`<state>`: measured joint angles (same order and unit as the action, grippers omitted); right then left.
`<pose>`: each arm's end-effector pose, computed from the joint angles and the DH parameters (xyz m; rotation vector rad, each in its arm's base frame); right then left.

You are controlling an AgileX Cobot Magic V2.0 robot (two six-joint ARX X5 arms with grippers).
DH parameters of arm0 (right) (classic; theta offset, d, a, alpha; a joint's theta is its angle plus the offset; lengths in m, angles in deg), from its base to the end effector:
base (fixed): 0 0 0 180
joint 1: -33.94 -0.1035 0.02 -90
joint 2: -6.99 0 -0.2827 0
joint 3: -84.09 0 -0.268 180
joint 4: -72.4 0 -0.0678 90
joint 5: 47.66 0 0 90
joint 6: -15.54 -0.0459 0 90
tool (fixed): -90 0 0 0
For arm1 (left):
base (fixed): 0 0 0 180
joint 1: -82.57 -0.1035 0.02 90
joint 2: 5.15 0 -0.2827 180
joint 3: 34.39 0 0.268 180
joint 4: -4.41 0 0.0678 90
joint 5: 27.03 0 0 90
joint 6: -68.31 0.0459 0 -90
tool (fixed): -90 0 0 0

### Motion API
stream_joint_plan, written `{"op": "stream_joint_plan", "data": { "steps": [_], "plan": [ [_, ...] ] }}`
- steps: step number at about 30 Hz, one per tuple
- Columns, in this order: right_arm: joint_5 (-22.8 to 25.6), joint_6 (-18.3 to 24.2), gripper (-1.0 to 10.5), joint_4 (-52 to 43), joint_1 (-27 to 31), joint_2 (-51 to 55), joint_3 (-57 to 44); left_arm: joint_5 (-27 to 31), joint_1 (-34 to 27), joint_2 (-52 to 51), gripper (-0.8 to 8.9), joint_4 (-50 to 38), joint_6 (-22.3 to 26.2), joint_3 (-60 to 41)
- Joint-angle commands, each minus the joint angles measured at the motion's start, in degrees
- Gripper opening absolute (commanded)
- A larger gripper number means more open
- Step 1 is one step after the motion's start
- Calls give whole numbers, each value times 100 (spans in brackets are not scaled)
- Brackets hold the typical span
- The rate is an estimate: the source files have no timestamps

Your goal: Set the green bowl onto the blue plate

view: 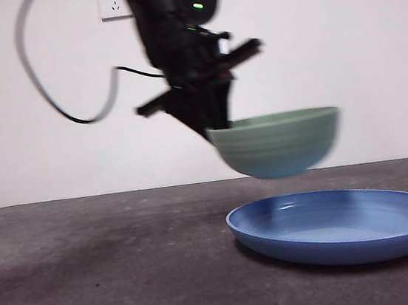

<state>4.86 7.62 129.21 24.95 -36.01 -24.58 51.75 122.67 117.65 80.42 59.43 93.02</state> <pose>0.1347 0.0496 0.3738 0.2536 0.5499 0.7595 0.3585 -0.3136 0.2557 0.1939 1.2951 -0.6729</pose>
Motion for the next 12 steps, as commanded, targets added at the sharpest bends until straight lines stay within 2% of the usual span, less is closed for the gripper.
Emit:
{"op": "stream_joint_plan", "data": {
  "steps": [1, 5, 12],
  "plan": [
    [0, -39, 652, -52, -22, -33, 109, -13, 295, 494, 9, 120, 50, 529],
    [0, -39, 652, -52, -22, -33, 109, -13, 525, 831, 9, 83, 72, 599],
    [0, -39, 652, -52, -22, -33, 109, -13, 529, 1084, 9, 173, 96, 599]
  ]
}}
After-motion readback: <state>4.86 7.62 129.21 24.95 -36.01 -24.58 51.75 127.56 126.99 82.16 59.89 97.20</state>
